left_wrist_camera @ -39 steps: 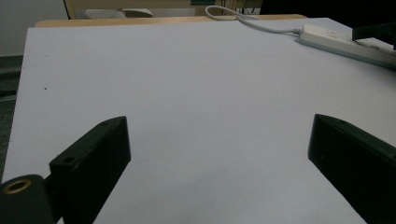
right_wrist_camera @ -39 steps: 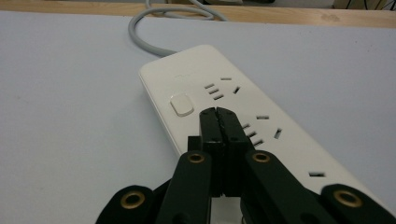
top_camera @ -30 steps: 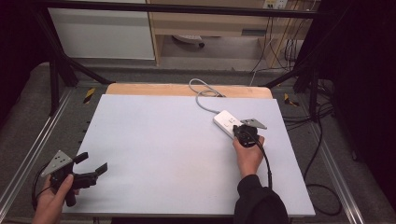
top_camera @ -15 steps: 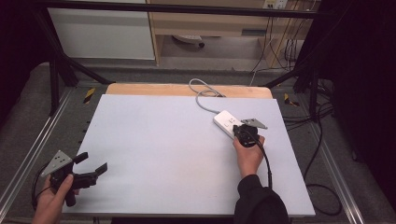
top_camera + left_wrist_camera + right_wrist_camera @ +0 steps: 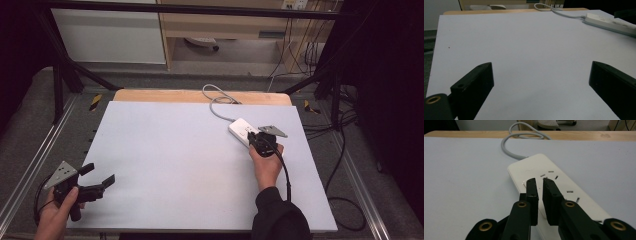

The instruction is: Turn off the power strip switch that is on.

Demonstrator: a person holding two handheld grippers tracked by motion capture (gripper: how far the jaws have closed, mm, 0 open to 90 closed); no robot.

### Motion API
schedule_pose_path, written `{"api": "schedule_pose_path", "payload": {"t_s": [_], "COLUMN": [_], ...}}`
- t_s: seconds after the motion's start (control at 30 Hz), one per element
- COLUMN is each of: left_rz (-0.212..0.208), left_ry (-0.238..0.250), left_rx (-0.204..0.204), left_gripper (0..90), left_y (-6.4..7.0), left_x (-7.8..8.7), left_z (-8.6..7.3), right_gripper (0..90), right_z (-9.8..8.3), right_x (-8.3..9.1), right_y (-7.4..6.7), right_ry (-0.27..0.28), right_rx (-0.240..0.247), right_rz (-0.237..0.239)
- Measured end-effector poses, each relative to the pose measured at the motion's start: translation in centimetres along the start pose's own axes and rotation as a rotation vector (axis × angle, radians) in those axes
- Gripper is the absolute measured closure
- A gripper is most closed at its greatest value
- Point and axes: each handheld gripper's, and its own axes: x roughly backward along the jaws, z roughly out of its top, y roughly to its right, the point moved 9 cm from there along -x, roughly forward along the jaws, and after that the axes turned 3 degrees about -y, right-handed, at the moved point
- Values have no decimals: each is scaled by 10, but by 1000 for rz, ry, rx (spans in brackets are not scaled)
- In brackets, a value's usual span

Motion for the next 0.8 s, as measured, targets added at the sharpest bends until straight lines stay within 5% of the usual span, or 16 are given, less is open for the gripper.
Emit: {"api": "schedule_pose_path", "payload": {"t_s": [0.2, 0.37, 0.63, 0.8], "left_rz": [0, 1, 0, 2], "left_ry": [1, 1, 0, -3], "left_rx": [0, 0, 2, -2], "left_gripper": [58, 58, 58, 58], "left_y": [0, 0, 0, 0], "left_x": [0, 0, 0, 0], "left_z": [0, 0, 0, 0], "right_gripper": [725, 556, 286, 204], "right_z": [3, 7, 7, 8], "right_x": [0, -1, -1, 2], "right_y": [-4, -7, -4, -5], "right_ry": [6, 37, 12, 15], "right_rx": [6, 24, -29, -26], "right_rz": [15, 38, 45, 56]}}
